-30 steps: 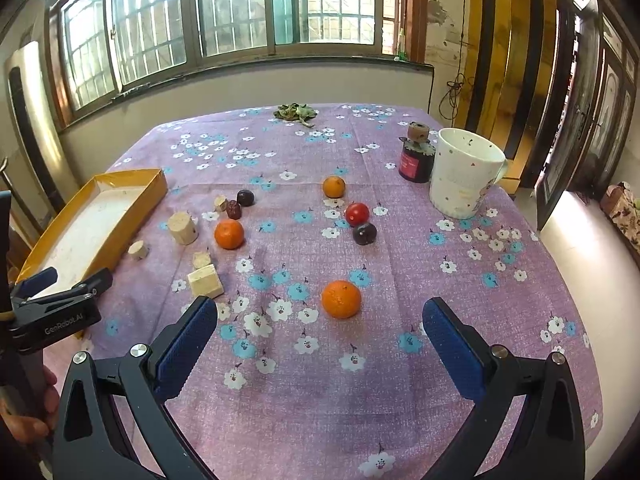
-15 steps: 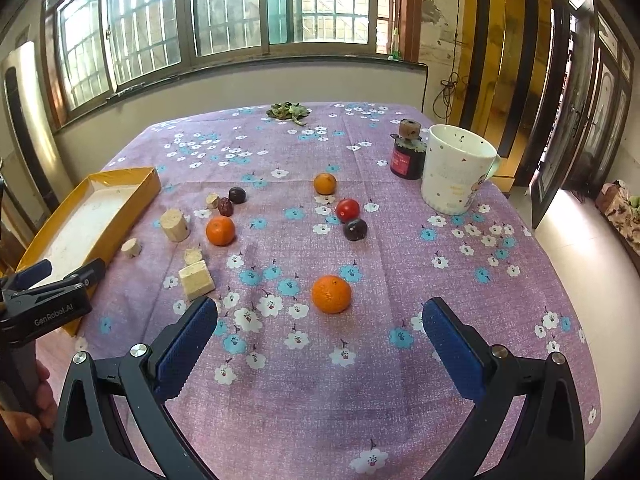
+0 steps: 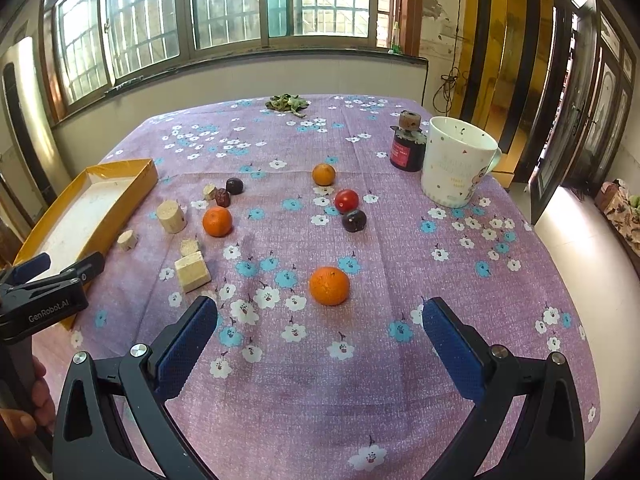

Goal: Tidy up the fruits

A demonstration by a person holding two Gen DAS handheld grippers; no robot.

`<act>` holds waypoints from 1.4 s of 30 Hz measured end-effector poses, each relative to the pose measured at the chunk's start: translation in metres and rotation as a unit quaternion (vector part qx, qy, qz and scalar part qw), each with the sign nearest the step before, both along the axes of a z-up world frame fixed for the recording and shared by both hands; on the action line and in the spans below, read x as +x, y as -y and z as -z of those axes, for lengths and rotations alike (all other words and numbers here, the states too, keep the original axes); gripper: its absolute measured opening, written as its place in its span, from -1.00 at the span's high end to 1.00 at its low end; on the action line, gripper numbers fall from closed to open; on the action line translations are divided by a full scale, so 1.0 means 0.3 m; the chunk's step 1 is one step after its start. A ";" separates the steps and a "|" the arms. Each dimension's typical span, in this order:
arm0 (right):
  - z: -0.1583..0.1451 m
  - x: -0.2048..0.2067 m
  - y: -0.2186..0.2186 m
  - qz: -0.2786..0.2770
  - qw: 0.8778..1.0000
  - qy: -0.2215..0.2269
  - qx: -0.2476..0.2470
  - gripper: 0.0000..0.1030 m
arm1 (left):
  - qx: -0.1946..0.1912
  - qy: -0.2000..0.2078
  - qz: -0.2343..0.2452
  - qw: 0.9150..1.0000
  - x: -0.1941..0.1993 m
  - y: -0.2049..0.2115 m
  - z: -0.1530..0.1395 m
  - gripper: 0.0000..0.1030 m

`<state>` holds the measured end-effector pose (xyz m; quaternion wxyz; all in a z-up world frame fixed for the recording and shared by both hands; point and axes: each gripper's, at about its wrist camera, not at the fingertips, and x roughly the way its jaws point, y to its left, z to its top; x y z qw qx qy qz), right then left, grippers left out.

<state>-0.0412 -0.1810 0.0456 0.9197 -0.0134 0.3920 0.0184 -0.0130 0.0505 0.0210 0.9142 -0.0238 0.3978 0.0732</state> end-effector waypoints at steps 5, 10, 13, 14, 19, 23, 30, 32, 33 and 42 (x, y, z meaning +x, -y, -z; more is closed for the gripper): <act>0.010 0.006 0.009 -0.001 1.000 -0.006 0.004 -1.00 | 0.004 -0.012 -0.002 1.000 0.008 0.001 0.011 -1.00; 0.028 0.017 0.040 0.003 1.000 -0.011 0.002 -1.00 | 0.033 -0.030 -0.002 0.999 0.019 0.016 0.031 -1.00; 0.039 0.024 0.061 0.001 1.000 -0.013 0.008 -1.00 | 0.044 -0.032 0.006 0.999 0.020 0.032 0.040 -1.00; 0.043 0.027 0.066 -0.003 1.000 -0.013 0.012 -1.00 | 0.046 -0.033 0.009 0.998 0.021 0.037 0.042 -1.00; 0.074 0.069 0.067 -0.032 0.999 -0.020 0.011 -0.98 | 0.054 -0.052 0.024 0.997 0.032 0.061 0.064 -1.00; 0.116 0.139 0.065 -0.056 0.998 -0.040 0.016 -0.73 | 0.053 -0.071 0.042 0.995 0.040 0.082 0.085 -1.00; 0.210 0.234 0.042 -0.082 0.993 -0.082 0.007 -0.37 | 0.056 -0.087 0.065 0.992 0.059 0.117 0.100 -1.00; 0.228 0.248 0.037 -0.088 0.992 -0.091 0.002 -0.16 | 0.051 -0.094 0.071 0.992 0.069 0.128 0.106 -1.00; 0.238 0.257 0.037 -0.092 0.991 -0.096 0.004 0.02 | 0.047 -0.098 0.074 0.991 0.076 0.133 0.110 -1.00; 0.247 0.260 0.079 -0.099 0.989 -0.103 0.025 0.31 | 0.014 -0.110 0.093 0.989 0.154 0.188 0.133 -1.00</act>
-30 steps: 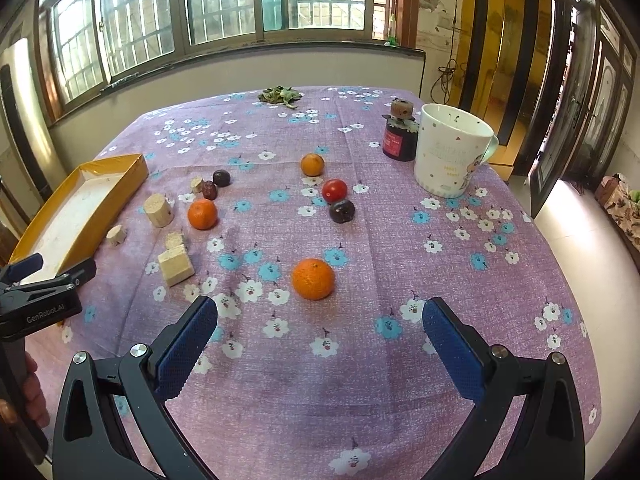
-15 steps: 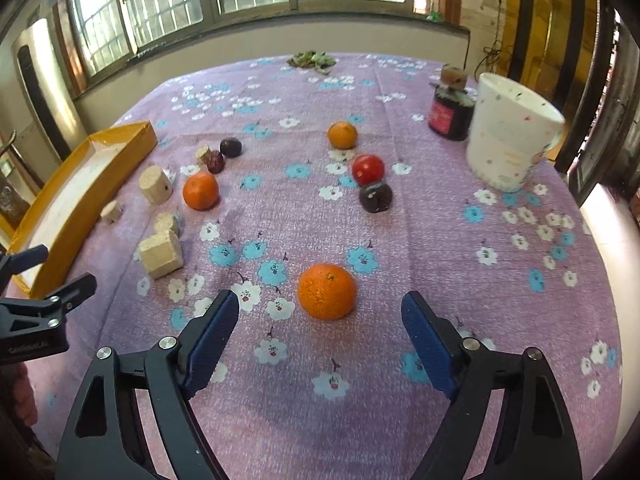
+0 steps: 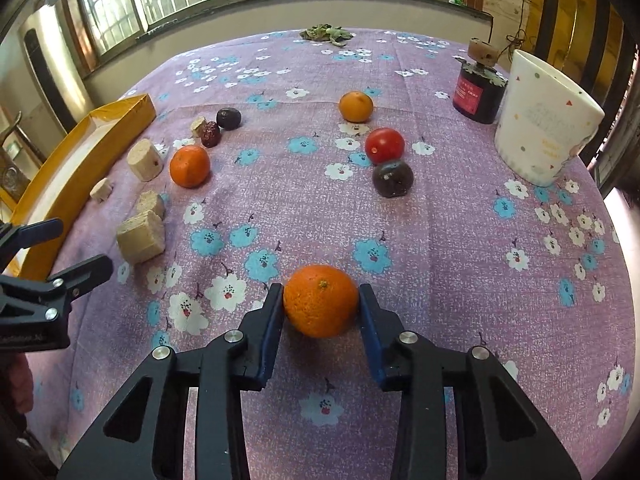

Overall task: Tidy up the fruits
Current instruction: 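Grasp the large orange with the right gripper while the left grasps a cream block, then carry both into the tray and open both grippers to release them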

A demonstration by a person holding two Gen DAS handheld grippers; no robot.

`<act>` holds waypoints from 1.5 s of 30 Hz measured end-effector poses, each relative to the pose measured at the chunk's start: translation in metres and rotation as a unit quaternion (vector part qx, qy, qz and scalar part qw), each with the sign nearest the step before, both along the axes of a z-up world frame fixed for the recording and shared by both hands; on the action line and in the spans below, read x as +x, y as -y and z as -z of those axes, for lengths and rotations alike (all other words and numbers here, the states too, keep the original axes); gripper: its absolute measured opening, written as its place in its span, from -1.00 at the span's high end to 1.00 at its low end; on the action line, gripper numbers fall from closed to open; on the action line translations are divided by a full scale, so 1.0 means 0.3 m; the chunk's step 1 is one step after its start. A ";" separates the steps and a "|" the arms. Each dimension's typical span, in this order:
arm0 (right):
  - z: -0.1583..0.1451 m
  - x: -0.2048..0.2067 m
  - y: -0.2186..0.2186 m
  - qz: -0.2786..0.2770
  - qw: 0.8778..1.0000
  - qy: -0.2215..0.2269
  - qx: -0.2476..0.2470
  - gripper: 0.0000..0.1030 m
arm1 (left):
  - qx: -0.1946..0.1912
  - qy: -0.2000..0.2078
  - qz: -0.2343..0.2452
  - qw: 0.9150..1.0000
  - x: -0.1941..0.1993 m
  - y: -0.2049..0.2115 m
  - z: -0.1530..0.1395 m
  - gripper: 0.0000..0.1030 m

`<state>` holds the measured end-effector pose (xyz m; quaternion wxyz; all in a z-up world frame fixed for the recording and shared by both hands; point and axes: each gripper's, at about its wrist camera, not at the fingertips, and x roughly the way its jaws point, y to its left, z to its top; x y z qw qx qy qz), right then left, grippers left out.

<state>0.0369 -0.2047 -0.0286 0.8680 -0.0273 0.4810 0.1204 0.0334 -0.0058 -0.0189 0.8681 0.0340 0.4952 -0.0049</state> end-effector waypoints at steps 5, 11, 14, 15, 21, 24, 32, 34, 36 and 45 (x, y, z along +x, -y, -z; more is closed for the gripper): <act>-0.007 -0.020 0.024 0.003 1.000 -0.001 0.008 0.31 | -0.054 -0.013 -0.001 0.998 0.040 0.031 0.014 -0.97; -0.017 -0.031 0.026 0.000 1.000 0.002 0.010 0.31 | -0.071 -0.033 0.009 0.997 0.083 0.080 0.052 -0.39; -0.020 -0.036 0.022 -0.004 1.000 0.002 0.009 0.31 | -0.076 -0.022 0.021 0.997 0.078 0.088 0.047 -0.05; -0.019 -0.040 0.018 -0.007 1.000 0.002 0.005 0.31 | -0.088 -0.020 0.024 0.996 0.075 0.085 0.042 0.14; -0.016 -0.065 0.008 -0.014 1.000 0.002 0.003 0.31 | -0.087 -0.023 0.022 0.996 0.042 0.068 0.032 0.14; -0.023 -0.079 0.010 -0.014 1.000 0.005 0.006 0.31 | -0.095 -0.023 0.016 0.995 0.014 0.040 0.021 0.14; -0.084 -0.127 0.016 -0.013 0.999 0.029 0.009 0.31 | -0.104 -0.003 0.012 0.994 -0.048 0.007 -0.047 0.14; -0.098 -0.136 0.014 -0.016 0.999 0.035 0.008 0.31 | -0.108 0.003 0.011 0.994 -0.068 -0.001 -0.065 0.14; -0.108 -0.145 0.007 -0.021 0.999 0.040 0.007 0.31 | -0.107 0.009 0.006 0.994 -0.088 -0.006 -0.080 0.14; -0.113 -0.141 -0.091 -0.044 0.998 0.041 0.000 0.31 | -0.110 0.020 -0.008 0.994 -0.143 -0.082 -0.117 0.14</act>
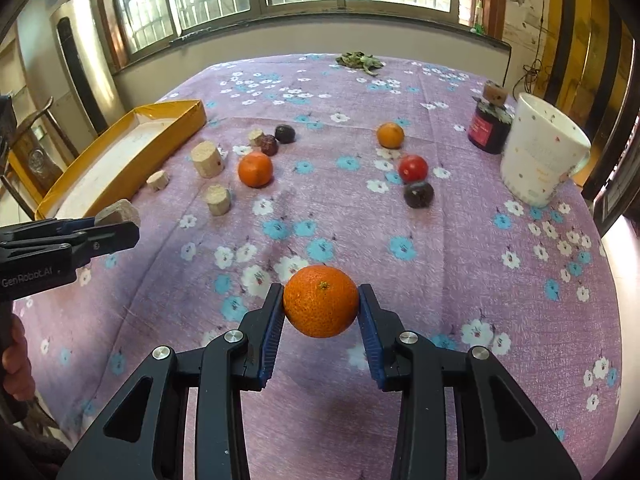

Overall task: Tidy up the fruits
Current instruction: 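Carry both into the tray and open both grippers to release them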

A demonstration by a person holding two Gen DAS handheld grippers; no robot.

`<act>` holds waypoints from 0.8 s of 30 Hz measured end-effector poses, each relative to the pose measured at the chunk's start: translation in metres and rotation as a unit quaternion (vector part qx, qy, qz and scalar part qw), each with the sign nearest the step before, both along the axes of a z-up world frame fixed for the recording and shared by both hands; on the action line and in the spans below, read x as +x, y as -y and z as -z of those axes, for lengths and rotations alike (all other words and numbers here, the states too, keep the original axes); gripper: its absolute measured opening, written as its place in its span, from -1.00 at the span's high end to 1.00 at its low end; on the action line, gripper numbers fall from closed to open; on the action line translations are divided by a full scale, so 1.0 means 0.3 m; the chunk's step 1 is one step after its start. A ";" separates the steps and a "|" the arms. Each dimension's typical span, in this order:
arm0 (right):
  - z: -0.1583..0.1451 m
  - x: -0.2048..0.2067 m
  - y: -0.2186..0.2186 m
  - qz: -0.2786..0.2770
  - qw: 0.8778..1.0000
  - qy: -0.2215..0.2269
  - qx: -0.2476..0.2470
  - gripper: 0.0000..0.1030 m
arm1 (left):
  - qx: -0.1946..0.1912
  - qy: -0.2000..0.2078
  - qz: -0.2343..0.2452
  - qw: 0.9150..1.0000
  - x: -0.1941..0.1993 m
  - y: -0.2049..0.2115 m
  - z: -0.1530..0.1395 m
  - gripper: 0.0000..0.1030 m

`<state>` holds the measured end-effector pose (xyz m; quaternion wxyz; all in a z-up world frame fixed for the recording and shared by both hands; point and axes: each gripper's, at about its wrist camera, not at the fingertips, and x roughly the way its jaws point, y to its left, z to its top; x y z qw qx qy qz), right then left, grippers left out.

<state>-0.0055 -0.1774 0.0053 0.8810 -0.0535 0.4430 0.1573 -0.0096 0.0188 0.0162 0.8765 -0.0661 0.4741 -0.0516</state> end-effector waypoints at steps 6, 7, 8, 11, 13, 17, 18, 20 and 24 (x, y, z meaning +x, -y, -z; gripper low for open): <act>-0.033 0.031 -0.134 -0.014 1.000 0.007 -0.003 0.31 | -0.004 0.013 -0.003 1.000 0.018 -0.106 -0.030 0.13; -0.037 0.038 -0.159 -0.017 1.000 0.006 0.000 0.31 | -0.005 0.014 -0.006 1.000 0.022 -0.130 -0.035 0.13; -0.040 0.046 -0.184 -0.021 1.000 0.003 0.004 0.31 | -0.007 0.015 -0.010 1.000 0.026 -0.156 -0.038 0.13; -0.046 0.074 -0.267 -0.038 0.999 -0.004 0.006 0.31 | -0.010 0.018 -0.027 0.999 0.031 -0.244 -0.045 0.13; -0.051 0.096 -0.337 -0.054 0.999 -0.003 0.002 0.31 | -0.005 0.021 -0.041 0.999 0.034 -0.303 -0.049 0.13; -0.061 0.127 -0.454 -0.084 0.996 -0.004 0.002 0.31 | 0.000 0.011 -0.073 0.997 0.055 -0.434 -0.038 0.13; -0.063 0.136 -0.485 -0.092 0.996 -0.004 0.001 0.31 | 0.002 0.007 -0.082 0.997 0.062 -0.466 -0.034 0.13; -0.068 0.162 -0.546 -0.106 0.994 -0.010 0.009 0.32 | 0.000 0.000 -0.098 0.995 0.081 -0.534 -0.025 0.13; -0.086 0.230 -0.669 -0.126 0.992 -0.012 0.016 0.32 | 0.010 -0.010 -0.115 0.993 0.144 -0.647 -0.018 0.13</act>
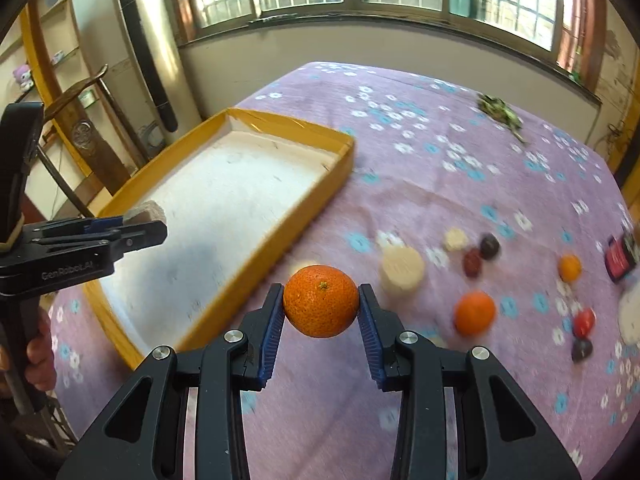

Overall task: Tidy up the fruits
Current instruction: 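Carry both into the tray and open both grippers to release them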

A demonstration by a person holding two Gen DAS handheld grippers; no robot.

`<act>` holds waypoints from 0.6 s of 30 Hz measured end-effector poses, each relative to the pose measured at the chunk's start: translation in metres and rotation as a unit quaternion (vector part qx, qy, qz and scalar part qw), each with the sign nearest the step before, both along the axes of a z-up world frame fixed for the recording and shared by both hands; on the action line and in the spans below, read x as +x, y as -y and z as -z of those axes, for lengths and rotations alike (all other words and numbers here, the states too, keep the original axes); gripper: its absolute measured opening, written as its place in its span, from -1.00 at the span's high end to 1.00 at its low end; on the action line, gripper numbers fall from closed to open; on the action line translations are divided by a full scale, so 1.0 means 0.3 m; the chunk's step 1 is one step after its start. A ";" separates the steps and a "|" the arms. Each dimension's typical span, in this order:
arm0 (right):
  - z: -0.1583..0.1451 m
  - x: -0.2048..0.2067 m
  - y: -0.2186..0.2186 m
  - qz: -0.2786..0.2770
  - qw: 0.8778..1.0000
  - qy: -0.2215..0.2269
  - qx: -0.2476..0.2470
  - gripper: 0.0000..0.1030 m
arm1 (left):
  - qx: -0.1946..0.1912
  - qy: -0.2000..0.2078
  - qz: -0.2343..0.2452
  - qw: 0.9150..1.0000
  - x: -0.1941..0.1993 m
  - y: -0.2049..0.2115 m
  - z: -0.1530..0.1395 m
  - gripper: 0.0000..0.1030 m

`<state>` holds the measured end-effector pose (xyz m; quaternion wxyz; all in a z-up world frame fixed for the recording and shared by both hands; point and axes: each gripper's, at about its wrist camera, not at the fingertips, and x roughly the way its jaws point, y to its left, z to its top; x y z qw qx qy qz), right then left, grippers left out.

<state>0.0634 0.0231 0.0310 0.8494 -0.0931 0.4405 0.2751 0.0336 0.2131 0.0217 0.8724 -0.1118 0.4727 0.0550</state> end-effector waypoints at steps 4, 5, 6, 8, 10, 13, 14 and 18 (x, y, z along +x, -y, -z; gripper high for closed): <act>-0.012 0.098 -0.149 -0.017 1.000 -0.003 0.007 0.32 | 0.020 -0.013 -0.001 1.000 0.102 -0.094 0.011 0.13; -0.012 0.124 -0.189 -0.021 1.000 -0.001 0.007 0.32 | 0.029 -0.015 0.000 0.999 0.134 -0.111 0.017 0.13; -0.008 0.149 -0.229 -0.025 1.000 0.000 0.006 0.32 | 0.039 -0.017 0.004 0.999 0.162 -0.124 0.023 0.13; 0.006 0.201 -0.292 -0.026 1.000 -0.004 0.012 0.32 | 0.049 -0.021 0.008 0.999 0.222 -0.150 0.038 0.13; 0.037 0.262 -0.344 -0.018 1.000 -0.015 0.019 0.32 | 0.045 -0.025 0.008 0.999 0.275 -0.180 0.053 0.13; 0.086 0.324 -0.389 -0.009 1.000 -0.027 0.011 0.31 | 0.038 -0.032 0.003 0.999 0.343 -0.213 0.081 0.13; 0.104 0.340 -0.402 -0.007 0.999 -0.033 0.009 0.31 | 0.040 -0.034 0.002 0.999 0.360 -0.218 0.090 0.13; 0.154 0.383 -0.428 0.003 0.999 -0.049 0.006 0.31 | 0.034 -0.040 0.002 0.999 0.413 -0.234 0.120 0.13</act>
